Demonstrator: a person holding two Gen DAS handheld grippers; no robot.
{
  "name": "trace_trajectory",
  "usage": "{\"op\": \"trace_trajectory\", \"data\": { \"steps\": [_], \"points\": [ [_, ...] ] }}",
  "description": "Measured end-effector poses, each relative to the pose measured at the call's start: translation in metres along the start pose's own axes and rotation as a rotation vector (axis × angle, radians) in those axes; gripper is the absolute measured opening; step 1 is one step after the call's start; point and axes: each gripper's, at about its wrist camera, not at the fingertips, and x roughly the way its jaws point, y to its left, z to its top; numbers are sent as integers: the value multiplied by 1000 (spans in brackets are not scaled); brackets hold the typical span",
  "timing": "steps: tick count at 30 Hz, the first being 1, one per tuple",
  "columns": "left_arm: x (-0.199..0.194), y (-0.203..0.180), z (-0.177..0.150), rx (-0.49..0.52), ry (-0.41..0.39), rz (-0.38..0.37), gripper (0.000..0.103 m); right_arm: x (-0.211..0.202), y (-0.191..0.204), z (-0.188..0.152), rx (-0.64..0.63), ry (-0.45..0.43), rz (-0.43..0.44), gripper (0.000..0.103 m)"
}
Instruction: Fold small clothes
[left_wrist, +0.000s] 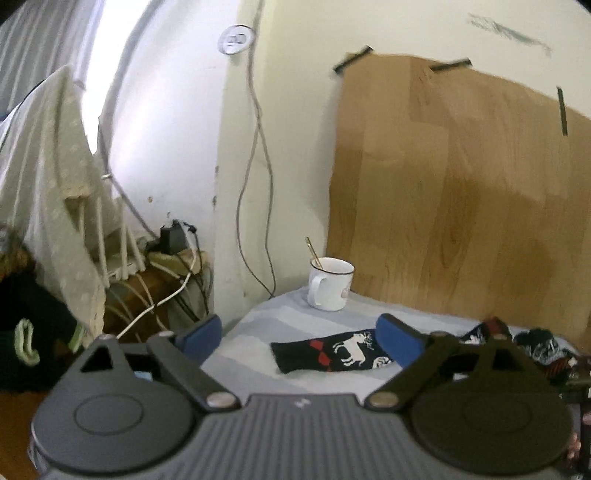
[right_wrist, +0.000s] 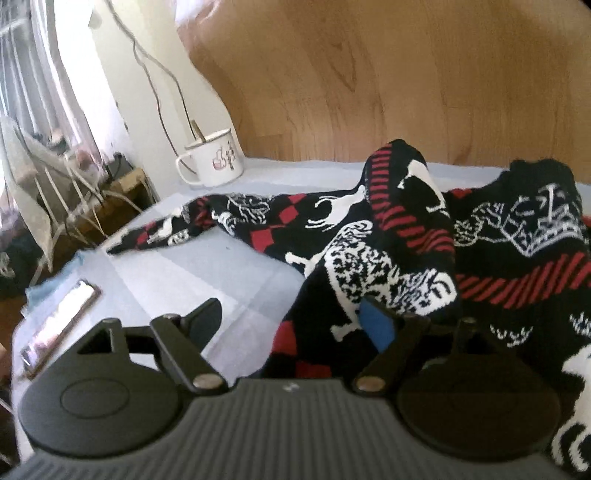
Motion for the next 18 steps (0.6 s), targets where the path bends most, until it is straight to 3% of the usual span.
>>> {"op": "trace_trajectory", "data": {
  "steps": [8, 18],
  "points": [
    [-11, 19, -19, -80, 29, 26, 96, -2, -13, 0, 71, -25, 45, 84],
    [-14, 10, -24, -65, 34, 31, 96, -4, -13, -2, 80, -34, 42, 84]
  ]
}}
